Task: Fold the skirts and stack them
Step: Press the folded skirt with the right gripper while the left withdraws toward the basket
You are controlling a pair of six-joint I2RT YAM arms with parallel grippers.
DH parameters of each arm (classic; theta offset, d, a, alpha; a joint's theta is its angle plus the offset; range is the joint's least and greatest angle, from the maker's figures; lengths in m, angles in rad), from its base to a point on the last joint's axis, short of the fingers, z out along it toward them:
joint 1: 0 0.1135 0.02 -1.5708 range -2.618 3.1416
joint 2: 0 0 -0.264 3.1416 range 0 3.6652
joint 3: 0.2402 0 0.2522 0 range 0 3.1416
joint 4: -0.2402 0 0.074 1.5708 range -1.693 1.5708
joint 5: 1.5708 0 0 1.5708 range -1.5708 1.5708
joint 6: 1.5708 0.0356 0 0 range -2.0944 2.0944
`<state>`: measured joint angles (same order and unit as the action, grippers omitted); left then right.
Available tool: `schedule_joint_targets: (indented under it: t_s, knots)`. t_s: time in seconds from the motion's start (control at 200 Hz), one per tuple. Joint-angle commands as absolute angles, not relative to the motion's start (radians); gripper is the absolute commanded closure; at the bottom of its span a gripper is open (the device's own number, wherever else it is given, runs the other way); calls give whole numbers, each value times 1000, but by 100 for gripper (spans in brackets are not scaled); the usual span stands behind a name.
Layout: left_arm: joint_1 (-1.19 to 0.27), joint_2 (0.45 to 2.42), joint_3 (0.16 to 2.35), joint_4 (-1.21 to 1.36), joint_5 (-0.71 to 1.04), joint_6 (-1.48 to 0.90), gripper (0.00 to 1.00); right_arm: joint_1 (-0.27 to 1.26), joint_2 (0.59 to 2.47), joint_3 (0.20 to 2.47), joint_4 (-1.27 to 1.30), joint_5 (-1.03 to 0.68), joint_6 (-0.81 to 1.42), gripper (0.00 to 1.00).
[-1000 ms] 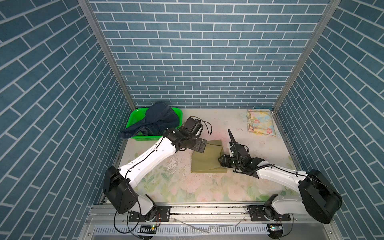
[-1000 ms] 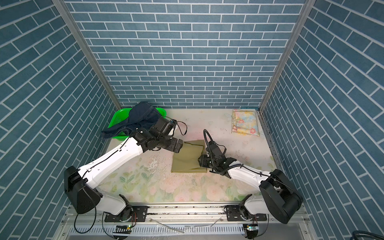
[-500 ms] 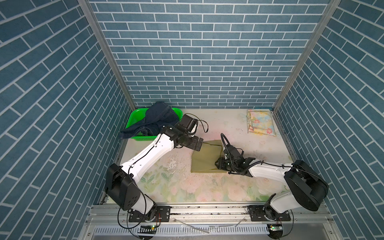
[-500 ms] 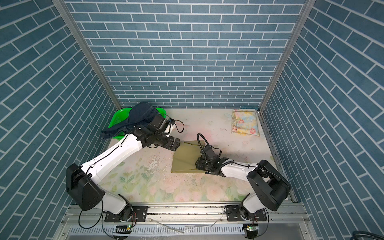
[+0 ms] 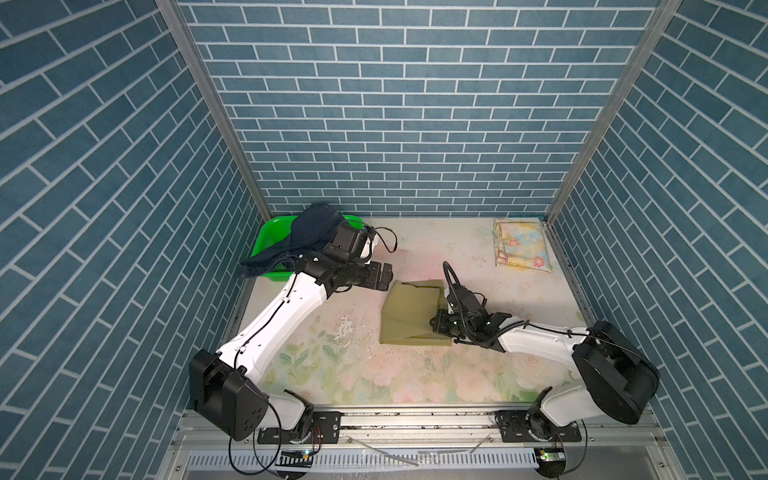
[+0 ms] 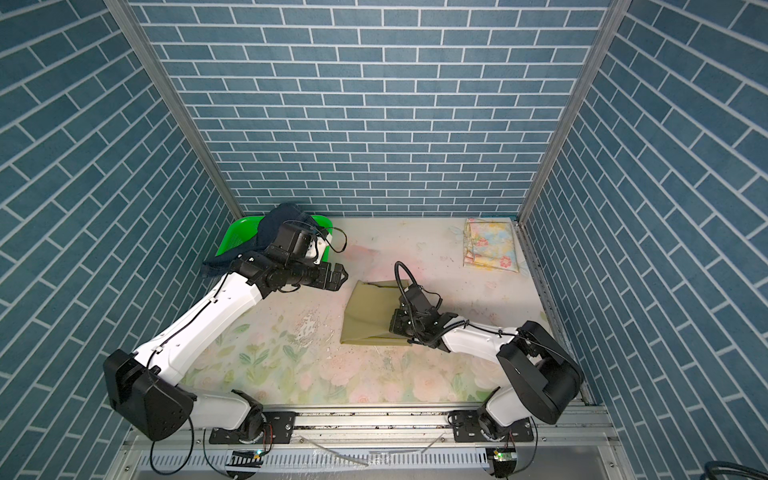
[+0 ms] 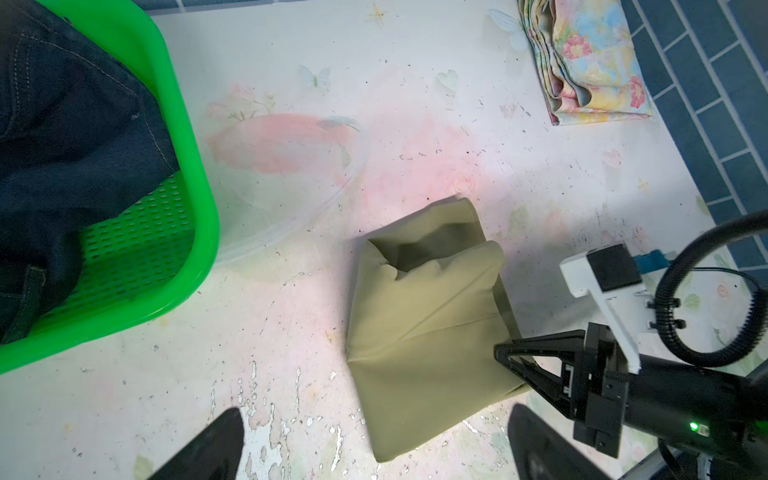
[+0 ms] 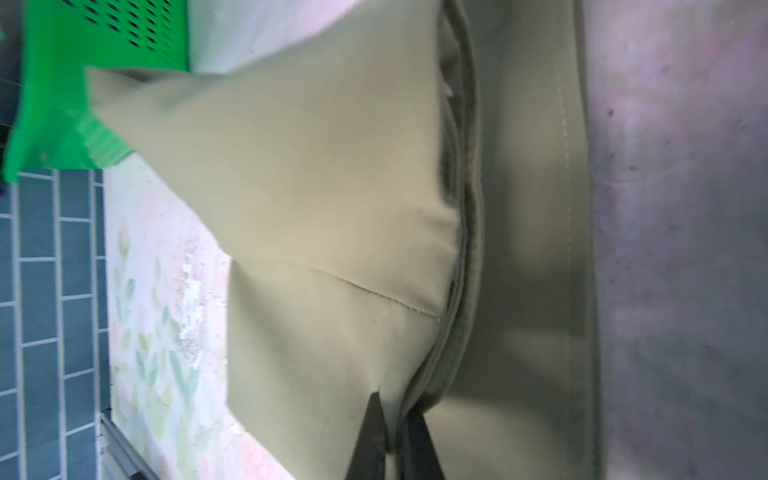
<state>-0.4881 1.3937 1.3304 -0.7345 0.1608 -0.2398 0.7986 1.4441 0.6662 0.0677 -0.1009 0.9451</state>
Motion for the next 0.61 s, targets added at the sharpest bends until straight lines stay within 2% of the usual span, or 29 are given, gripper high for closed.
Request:
schedule_joint_targets:
  t_s: [0.0, 0.6]
  knots:
    - [-476, 1376, 1313, -731, 175, -249, 0, 802, 1386, 721, 6, -57, 938, 100]
    - [-466, 1405, 1311, -730, 196, -258, 0, 802, 1238, 683, -117, -34, 940, 100]
